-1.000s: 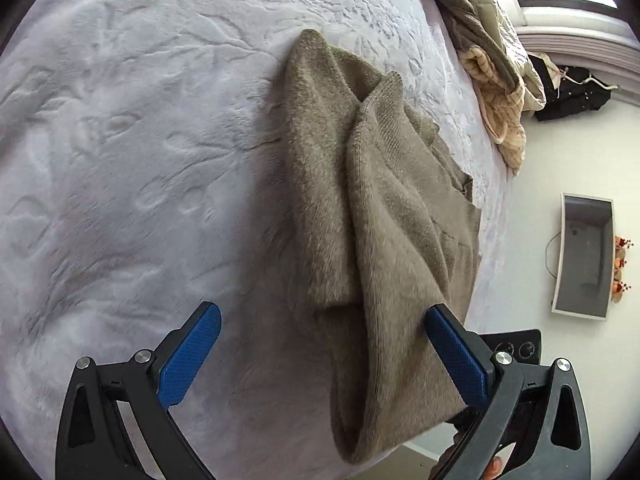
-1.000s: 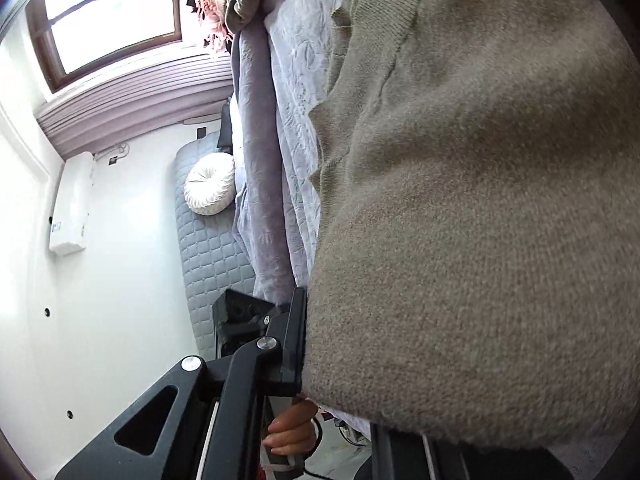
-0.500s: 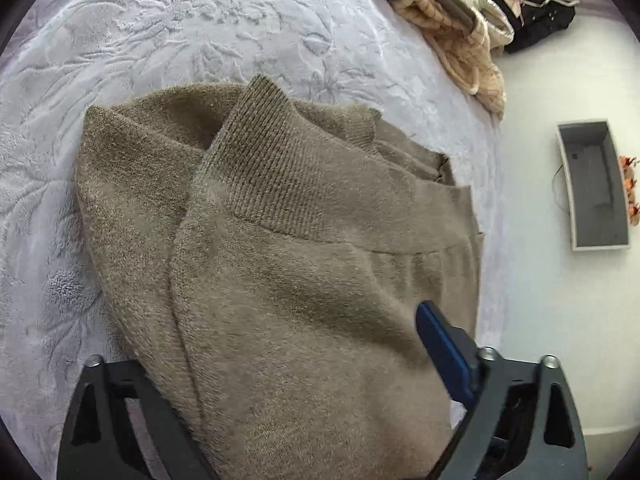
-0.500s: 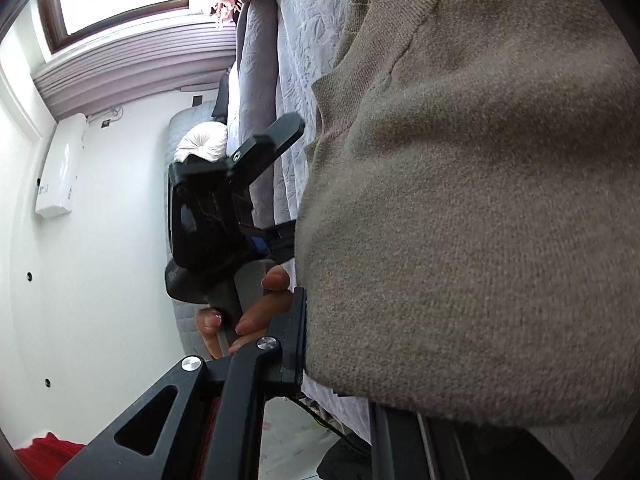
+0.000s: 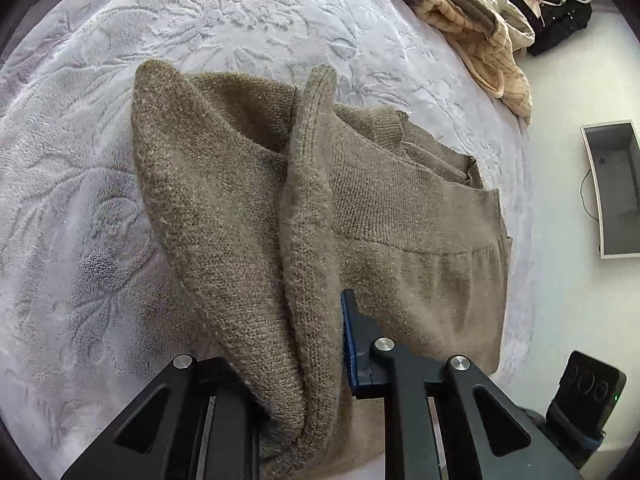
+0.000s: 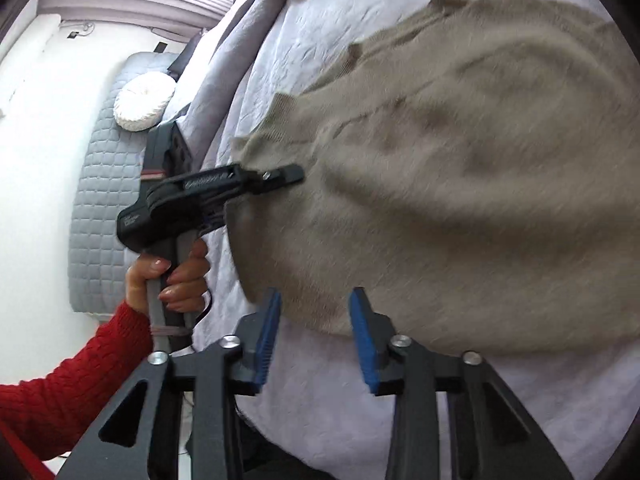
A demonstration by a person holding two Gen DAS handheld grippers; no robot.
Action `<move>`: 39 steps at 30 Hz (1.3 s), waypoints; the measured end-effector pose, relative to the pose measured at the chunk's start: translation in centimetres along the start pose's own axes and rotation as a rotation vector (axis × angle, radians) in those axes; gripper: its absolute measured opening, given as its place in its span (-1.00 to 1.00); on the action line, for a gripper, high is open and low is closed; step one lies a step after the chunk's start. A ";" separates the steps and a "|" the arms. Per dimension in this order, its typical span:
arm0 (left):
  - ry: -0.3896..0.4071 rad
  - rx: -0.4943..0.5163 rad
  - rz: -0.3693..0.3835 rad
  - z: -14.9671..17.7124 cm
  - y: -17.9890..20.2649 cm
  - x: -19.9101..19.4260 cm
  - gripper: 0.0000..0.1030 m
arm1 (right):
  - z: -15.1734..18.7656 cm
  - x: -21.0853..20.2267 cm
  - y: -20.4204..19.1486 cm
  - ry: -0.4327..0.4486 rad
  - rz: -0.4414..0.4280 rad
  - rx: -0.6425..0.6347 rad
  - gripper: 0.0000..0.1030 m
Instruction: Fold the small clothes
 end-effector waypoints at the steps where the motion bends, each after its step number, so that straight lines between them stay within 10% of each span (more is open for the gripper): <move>1: 0.001 -0.005 -0.004 0.0 0.0 -0.1 -0.61 | -1.0 -0.1 1.0 0.011 0.046 0.000 -0.82; 10: 0.024 -0.081 0.053 0.2 1.9 -0.9 -0.67 | -3.4 4.2 7.5 -0.116 0.186 -0.013 -1.00; 22: 0.070 0.052 0.191 0.5 17.1 -5.7 -0.67 | -2.1 1.7 9.5 -0.035 -0.028 0.132 -1.00; 26: 0.065 0.176 0.107 1.0 23.3 -3.8 -0.67 | -1.1 -0.1 10.8 0.013 -0.107 0.207 -0.99; 37: 0.021 0.485 -0.413 4.7 32.1 6.4 -0.60 | 0.5 -2.7 15.5 0.122 -0.329 0.413 -0.99; 39: 0.019 0.511 -0.390 4.9 33.3 5.7 -0.42 | 0.5 -4.4 16.2 0.156 -0.317 0.416 -0.95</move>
Point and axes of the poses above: each gripper's, at about its wrist camera, not at the fingertips, and x roughly the way its jaws point, y to its right, z to its underside, the point moved 6 cm from there along x, roughly the way its jaws point, and after that the axes turned 11 degrees about -z, right-handed, at the moved point
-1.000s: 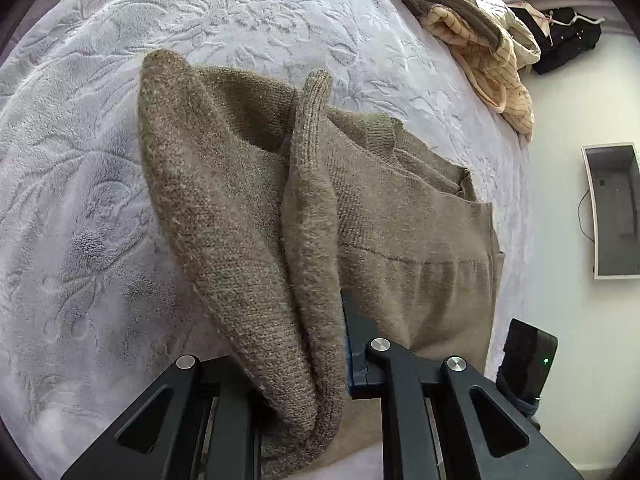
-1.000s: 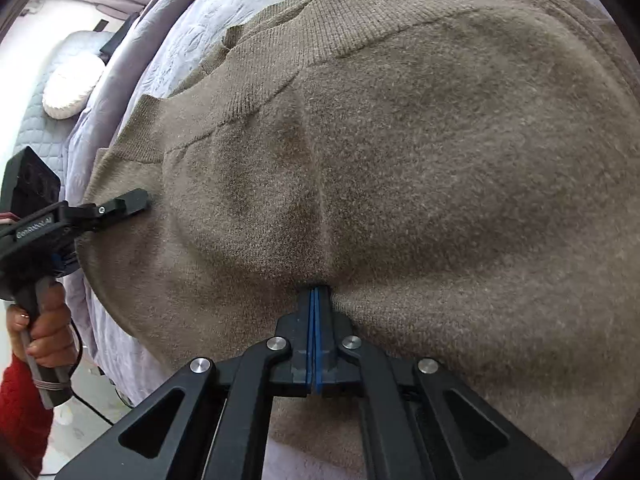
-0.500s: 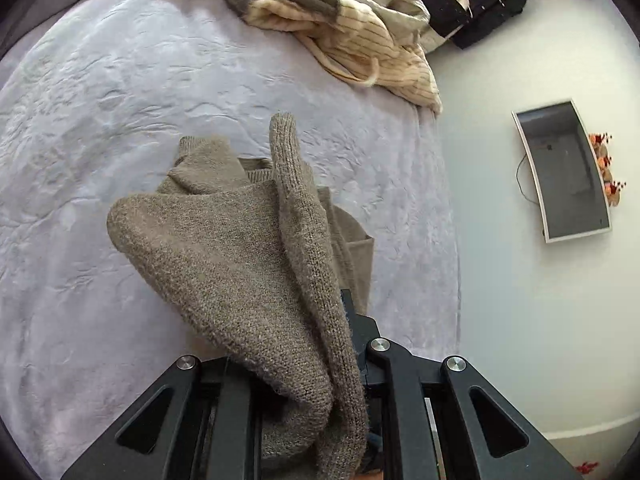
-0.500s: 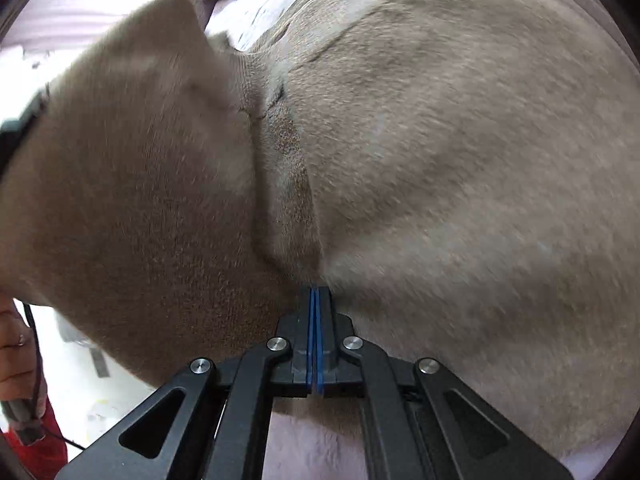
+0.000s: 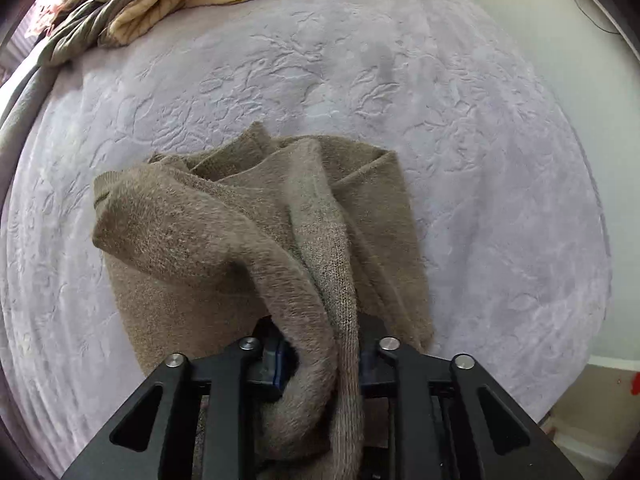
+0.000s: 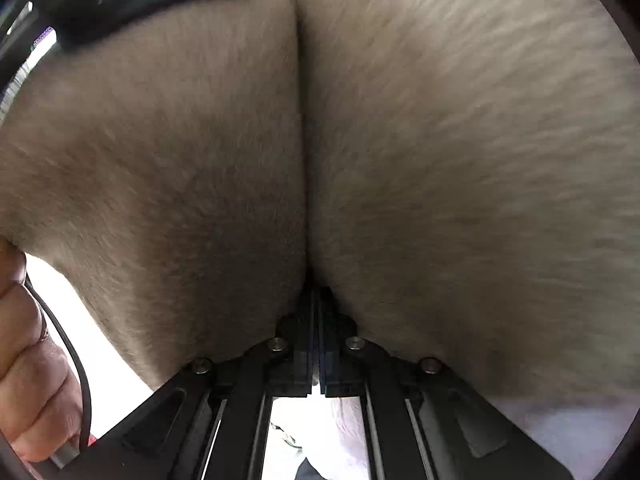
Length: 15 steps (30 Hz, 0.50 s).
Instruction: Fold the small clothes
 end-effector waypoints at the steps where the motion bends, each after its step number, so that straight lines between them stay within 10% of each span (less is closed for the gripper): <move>1: 0.020 0.001 0.051 0.0 0.2 -0.9 -0.42 | -0.4 -1.2 0.0 0.029 0.011 -0.007 -0.94; 4: 0.071 0.008 0.146 -0.1 0.7 -3.5 -0.28 | -2.0 -4.4 0.1 0.098 0.050 -0.023 -0.93; 7: 0.154 -0.021 0.133 -0.3 -0.3 -5.4 0.52 | -3.5 -6.7 0.5 0.141 0.042 -0.004 -0.93; 10: 0.220 -0.067 0.107 -0.3 -2.8 -6.5 0.52 | -4.8 -8.9 1.0 0.212 -0.020 0.040 -0.87; 15: 0.202 -0.207 -0.009 0.4 -9.3 -4.0 0.52 | -4.7 -10.4 3.5 0.353 -0.284 0.230 -0.05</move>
Point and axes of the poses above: each gripper's, at about its wrist camera, not at the fingertips, and x roughly the way its jaws point, y to its right, z to its underside, the point moved 6 cm from there along x, roughly the way its jaws point, and after that the axes turned 11 degrees about -z, right-handed, at the moved point
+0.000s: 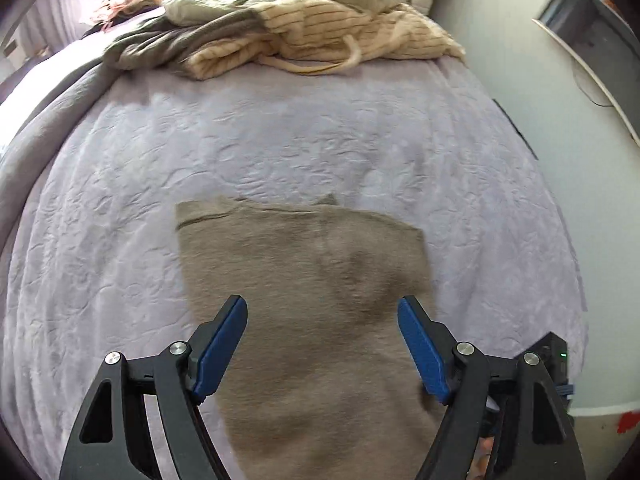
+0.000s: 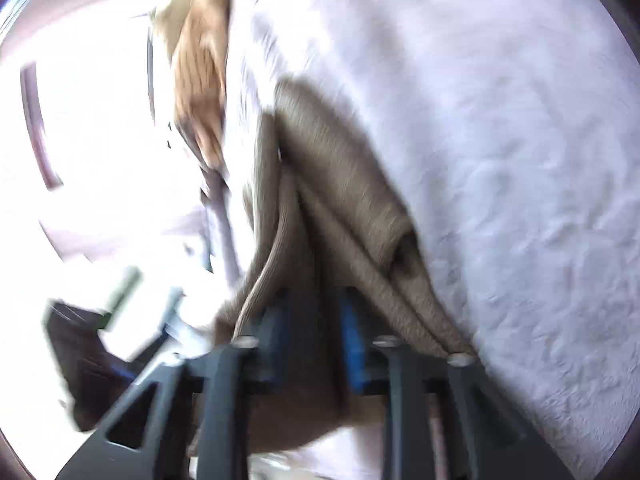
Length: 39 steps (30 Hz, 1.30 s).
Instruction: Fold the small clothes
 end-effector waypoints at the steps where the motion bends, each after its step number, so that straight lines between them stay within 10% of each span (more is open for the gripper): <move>1: -0.017 -0.023 -0.038 0.3 -1.4 0.9 0.52 | -0.2 -0.4 0.2 0.021 -0.053 0.033 0.09; 4: -0.040 -0.071 -0.132 1.4 -4.6 3.3 0.52 | -0.8 -0.2 0.0 0.002 -0.127 0.057 0.29; 9: -0.071 -0.079 -0.215 3.2 -6.7 5.7 0.52 | -1.2 3.3 -2.0 -0.145 0.064 -0.104 0.23; 11: -0.072 -0.083 -0.219 3.5 -6.7 5.8 0.52 | -1.8 4.9 -3.2 -0.195 0.198 -0.228 -0.62; 13: -0.054 -0.077 -0.223 3.4 -6.5 5.6 0.52 | -1.8 6.1 -4.9 -0.230 0.328 -0.378 -0.73; 17: -0.009 -0.037 -0.221 2.9 -5.5 4.9 0.52 | -2.0 6.9 -9.3 -0.222 0.322 -0.558 -0.73; 25: -0.019 0.043 -0.227 4.2 -2.8 7.8 0.65 | -5.0 3.4 -4.5 -0.141 0.397 -0.405 -0.73; 36: -0.027 0.068 -0.230 4.5 -3.3 7.5 0.69 | -2.9 0.6 -8.1 -0.112 0.483 -0.482 -0.50; 39: -0.041 0.032 -0.219 4.7 -3.5 8.0 0.69 | -0.4 -0.3 -9.6 -0.174 0.402 -0.490 0.15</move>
Point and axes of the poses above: each gripper's, at about its wrist camera, not at the fingertips, and x roughly the way its jaws point, y to its right, z to its underside, the point moved 6 cm from there along x, roughly the way its jaws point, and after that the axes turned 11 degrees about -z, right-handed, at the moved point
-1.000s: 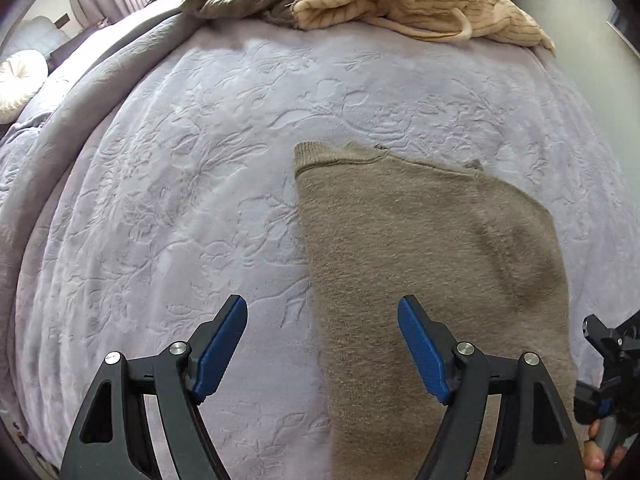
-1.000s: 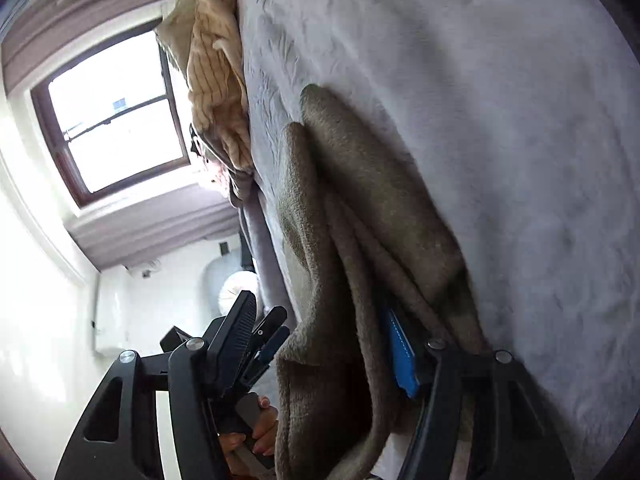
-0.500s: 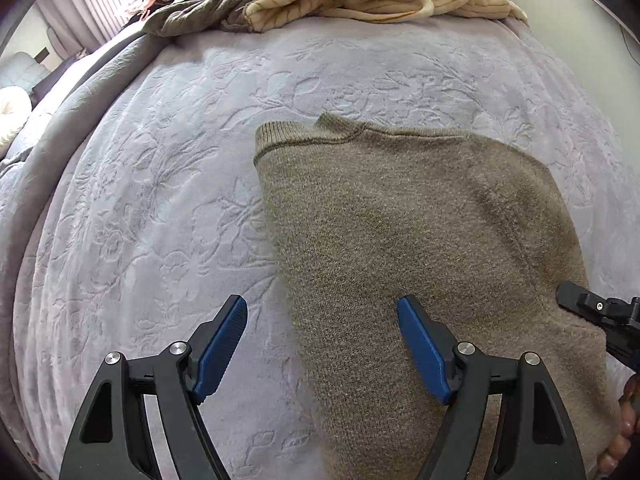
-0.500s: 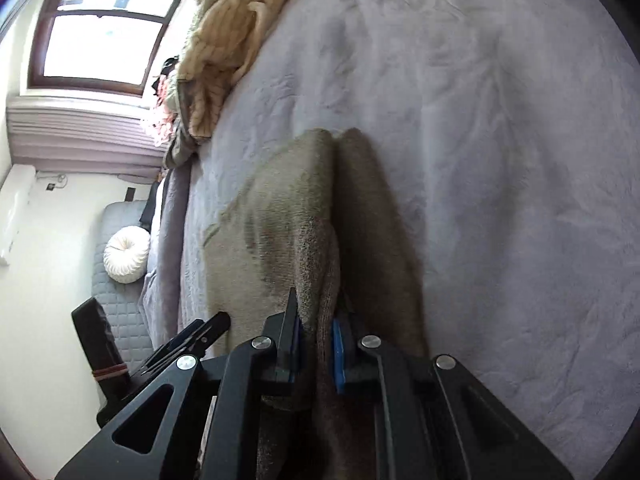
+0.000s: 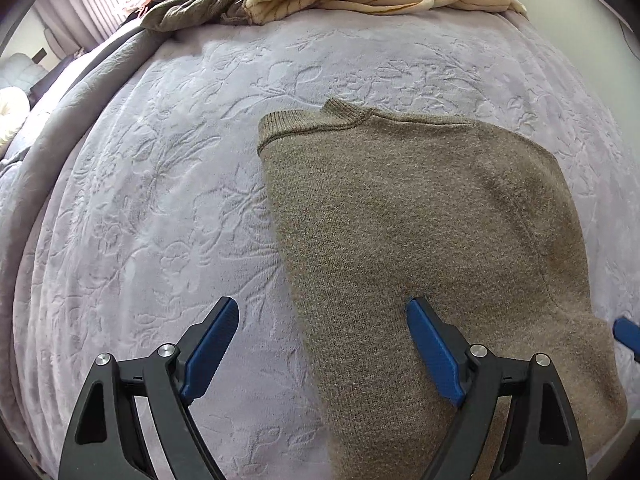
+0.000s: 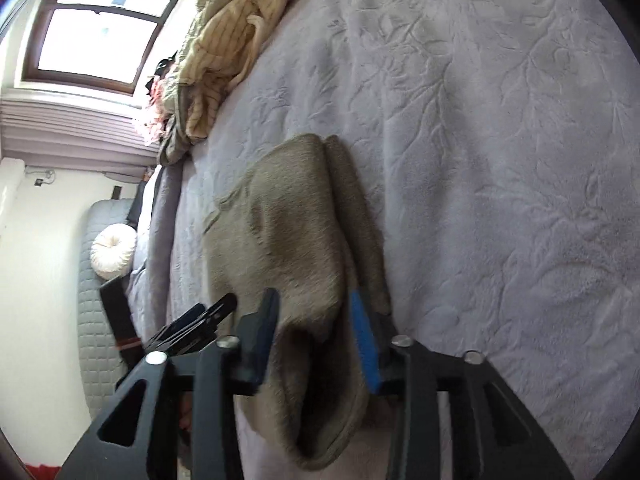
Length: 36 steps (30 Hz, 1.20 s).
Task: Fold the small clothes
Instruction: 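Press the folded sweater edge flat with the right gripper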
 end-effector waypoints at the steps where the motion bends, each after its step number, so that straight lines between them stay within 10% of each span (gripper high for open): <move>1: -0.005 -0.007 0.001 0.0 0.0 0.1 0.69 | 0.7 -0.2 -0.5 -0.022 -0.016 -0.013 0.15; 3: -0.006 -0.010 0.002 0.1 -0.1 0.0 0.69 | 2.3 -0.2 -1.4 -0.077 -0.018 -0.069 -0.05; 5: 0.006 0.006 -0.002 0.2 0.1 -0.1 0.70 | 3.9 0.1 -1.2 -0.136 0.087 -0.144 -0.84; 9: 0.010 0.017 -0.019 0.2 -0.1 0.3 0.97 | 6.0 1.3 3.4 -0.205 0.309 -0.204 -0.88; 14: -0.009 0.041 -0.018 0.7 -0.9 -1.0 0.97 | 6.2 -1.2 6.3 -0.121 0.357 -0.047 -0.86; 27: -0.129 0.115 0.087 8.7 0.7 -3.6 0.97 | 6.6 -1.7 -1.4 -0.061 0.183 -0.165 -0.83; 36: -0.253 0.031 0.130 12.5 0.3 -0.8 0.97 | 7.6 3.7 2.2 -0.210 0.315 -0.141 -0.93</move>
Point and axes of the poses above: each gripper's, at about its wrist camera, not at the fingertips, and x roughly the way its jaws point, y to its right, z to its underside, the point moved 6 cm from there along x, roughly the way its jaws point, and after that the axes turned 11 degrees about -z, right-handed, at the moved point
